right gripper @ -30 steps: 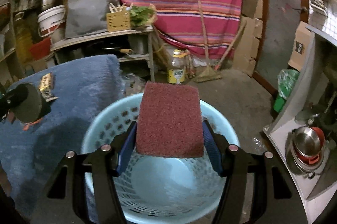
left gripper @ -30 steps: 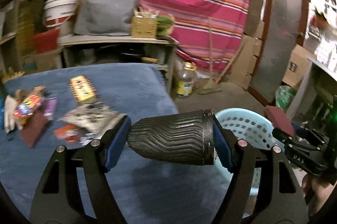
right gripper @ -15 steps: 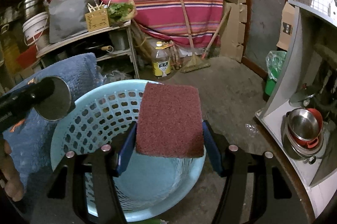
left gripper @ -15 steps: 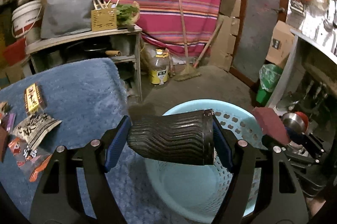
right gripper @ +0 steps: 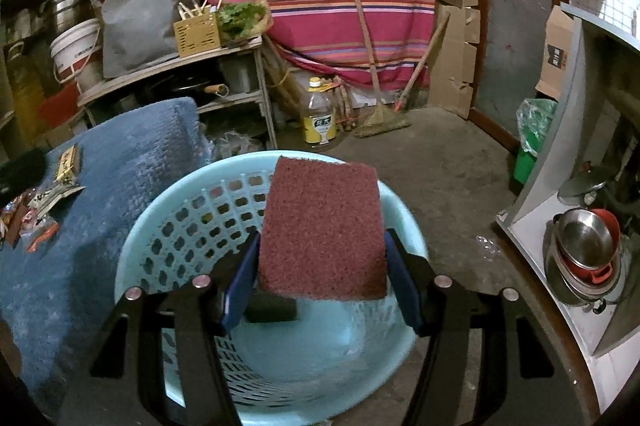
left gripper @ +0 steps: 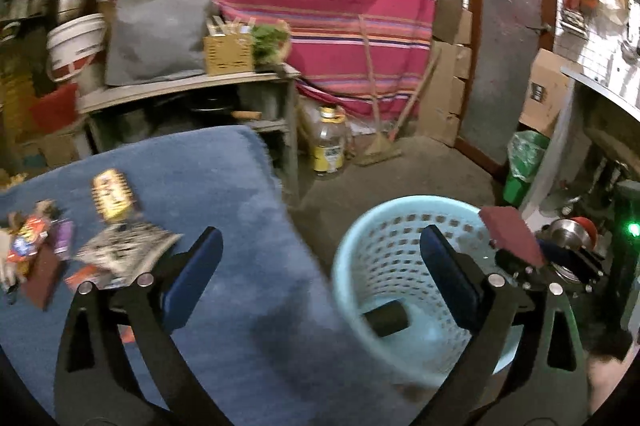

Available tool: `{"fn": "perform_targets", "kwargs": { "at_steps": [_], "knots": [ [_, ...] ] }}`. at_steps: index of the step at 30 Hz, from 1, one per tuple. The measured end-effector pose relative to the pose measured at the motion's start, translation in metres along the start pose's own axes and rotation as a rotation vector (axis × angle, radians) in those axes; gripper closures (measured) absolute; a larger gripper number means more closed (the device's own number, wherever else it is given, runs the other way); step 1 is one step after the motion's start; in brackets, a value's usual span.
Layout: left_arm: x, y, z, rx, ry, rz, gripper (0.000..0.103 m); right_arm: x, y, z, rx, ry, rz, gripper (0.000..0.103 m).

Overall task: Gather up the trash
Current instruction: 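Open both grippers to drop the cup and pad into the basket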

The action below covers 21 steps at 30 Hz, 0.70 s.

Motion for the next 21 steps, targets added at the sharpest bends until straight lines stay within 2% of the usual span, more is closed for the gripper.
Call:
{"fn": "perform_targets", "kwargs": {
  "at_steps": [3, 4, 5, 7, 14, 21],
  "knots": [
    [-0.004, 0.012, -0.036, 0.055, 0.008, 0.019, 0.005, 0.001, -0.006, -0.013, 0.008, 0.004, -0.005, 0.042],
    [-0.004, 0.015, -0.046, 0.070, 0.012, 0.023, 0.005, 0.002, -0.007, -0.015, 0.008, 0.005, -0.008, 0.036],
    [-0.004, 0.018, -0.057, 0.086, 0.019, 0.026, 0.005, 0.002, -0.008, -0.019, 0.001, 0.005, -0.003, 0.022],
    [-0.006, 0.025, -0.082, 0.115, 0.034, 0.034, 0.005, 0.004, -0.008, -0.023, -0.027, 0.011, 0.020, 0.011],
    [-0.016, 0.035, -0.160, 0.206, 0.095, 0.052, 0.005, 0.009, -0.005, -0.045, -0.061, 0.016, 0.034, 0.011],
    [-0.024, 0.046, -0.230, 0.272, 0.165, 0.055, 0.005, 0.026, 0.006, -0.125, 0.029, 0.067, 0.108, 0.010]
  ]
}}
Point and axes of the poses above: each gripper's, at about its wrist camera, not at the fingertips, and y roughly against the way its jaws point, z to its right, x to its top, the point moved 9 cm from there along -y, roughly the way its jaws point, and after that the axes turned 15 degrees about x, right-handed, at the moved point
